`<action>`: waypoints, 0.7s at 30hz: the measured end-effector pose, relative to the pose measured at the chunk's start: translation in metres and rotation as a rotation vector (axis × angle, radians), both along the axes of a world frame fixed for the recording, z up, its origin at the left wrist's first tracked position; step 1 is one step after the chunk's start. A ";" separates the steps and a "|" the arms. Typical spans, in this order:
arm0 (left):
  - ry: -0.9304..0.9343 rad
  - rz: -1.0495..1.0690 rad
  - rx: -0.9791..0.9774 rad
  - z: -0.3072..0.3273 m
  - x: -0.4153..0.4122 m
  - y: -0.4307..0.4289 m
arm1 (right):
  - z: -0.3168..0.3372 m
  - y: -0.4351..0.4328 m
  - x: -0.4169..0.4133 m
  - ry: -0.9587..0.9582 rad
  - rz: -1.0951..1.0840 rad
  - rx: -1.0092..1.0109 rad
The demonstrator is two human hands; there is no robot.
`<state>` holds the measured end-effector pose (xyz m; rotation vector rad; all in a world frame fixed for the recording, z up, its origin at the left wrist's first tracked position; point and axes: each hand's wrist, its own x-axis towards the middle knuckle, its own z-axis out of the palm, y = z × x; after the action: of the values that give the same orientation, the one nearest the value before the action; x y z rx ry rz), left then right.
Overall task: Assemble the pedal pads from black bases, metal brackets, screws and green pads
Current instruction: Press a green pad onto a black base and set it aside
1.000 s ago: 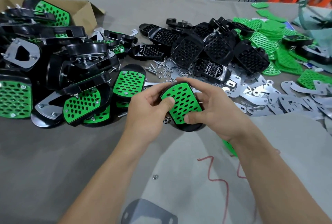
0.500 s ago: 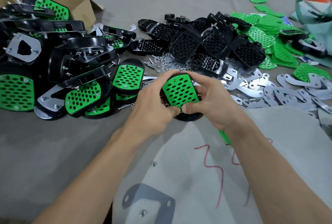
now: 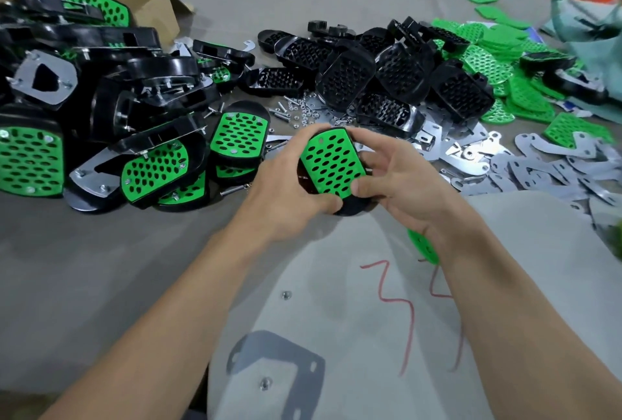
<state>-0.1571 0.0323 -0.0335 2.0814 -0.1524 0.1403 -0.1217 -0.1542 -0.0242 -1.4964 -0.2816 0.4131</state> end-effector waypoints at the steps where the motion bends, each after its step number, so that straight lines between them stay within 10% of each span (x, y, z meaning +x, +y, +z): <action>1: -0.004 0.022 -0.006 -0.001 0.000 -0.002 | 0.000 0.000 0.000 0.001 0.000 0.009; 21: 0.063 0.110 -0.156 -0.004 0.003 0.002 | 0.001 0.005 -0.003 0.041 -0.081 -0.003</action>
<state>-0.1536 0.0338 -0.0371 1.9359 0.0115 0.1491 -0.1247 -0.1495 -0.0231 -1.4953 -0.1874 0.3790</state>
